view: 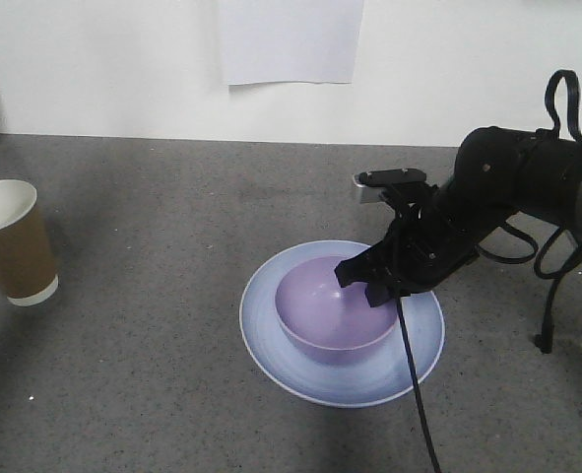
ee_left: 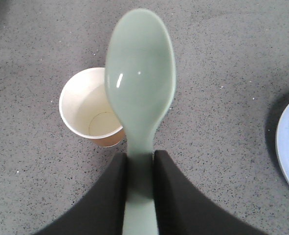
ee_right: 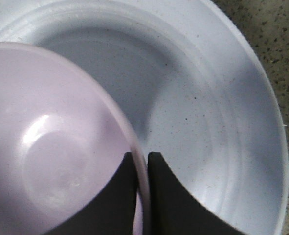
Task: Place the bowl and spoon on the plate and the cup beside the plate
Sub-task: 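Lower the held bowl onto the pale blue plate with the right gripper, then open the right gripper and lift it away from the bowl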
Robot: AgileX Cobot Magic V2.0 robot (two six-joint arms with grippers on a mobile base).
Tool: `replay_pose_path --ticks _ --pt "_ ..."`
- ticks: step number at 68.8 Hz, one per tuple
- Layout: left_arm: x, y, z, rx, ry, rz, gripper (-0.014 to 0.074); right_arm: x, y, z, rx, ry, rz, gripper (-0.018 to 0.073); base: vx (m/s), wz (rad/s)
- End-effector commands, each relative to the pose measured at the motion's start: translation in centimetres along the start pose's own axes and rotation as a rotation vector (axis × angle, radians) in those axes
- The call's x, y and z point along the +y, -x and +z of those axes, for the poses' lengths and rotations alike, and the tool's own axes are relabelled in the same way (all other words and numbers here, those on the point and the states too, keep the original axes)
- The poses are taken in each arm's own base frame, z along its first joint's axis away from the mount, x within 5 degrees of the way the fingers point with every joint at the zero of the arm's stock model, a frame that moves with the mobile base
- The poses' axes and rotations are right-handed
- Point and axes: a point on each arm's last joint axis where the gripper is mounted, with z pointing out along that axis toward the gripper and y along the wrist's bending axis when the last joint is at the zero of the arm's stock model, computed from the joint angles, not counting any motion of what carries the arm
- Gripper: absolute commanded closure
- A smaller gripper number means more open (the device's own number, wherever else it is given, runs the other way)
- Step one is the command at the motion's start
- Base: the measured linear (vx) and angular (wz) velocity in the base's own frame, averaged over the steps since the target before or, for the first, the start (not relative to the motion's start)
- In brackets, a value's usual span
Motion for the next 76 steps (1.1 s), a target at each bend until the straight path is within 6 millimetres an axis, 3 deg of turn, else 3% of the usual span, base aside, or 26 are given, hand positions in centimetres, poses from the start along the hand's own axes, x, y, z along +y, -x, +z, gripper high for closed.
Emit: replay_pose_path --ticks 1,20,43,51,62,76 --pt "-0.3 0.3 -1.6 -0.075 -0.022 0.0 0.0603 0.4 0.9 -1.9 -0.09 0.001 -0.011 0.056 0.0 0.0" --pt "-0.3 0.3 -1.6 -0.075 -0.022 0.0 0.0603 0.4 0.9 -1.8 -0.087 0.001 0.004 0.0466 0.0 0.0" --pt "-0.3 0.3 -1.6 -0.075 -0.022 0.0 0.0603 0.4 0.8 -1.9 -0.086 0.002 0.037 0.0079 0.0 0.0" --pt "-0.3 0.3 -1.6 -0.075 -0.022 0.0 0.0603 0.4 0.8 -2.5 -0.1 -0.005 0.028 -0.0016 0.0 0.0" --pt "-0.3 0.3 -1.6 -0.076 -0.022 0.0 0.0603 0.3 0.6 -4.6 -0.147 -0.018 0.024 -0.0044 0.0 0.0" --pt "-0.3 0.3 -1.6 -0.075 -0.022 0.0 0.0603 -1.0 -0.6 -9.4 -0.227 -0.037 0.055 -0.0029 0.0 0.0"
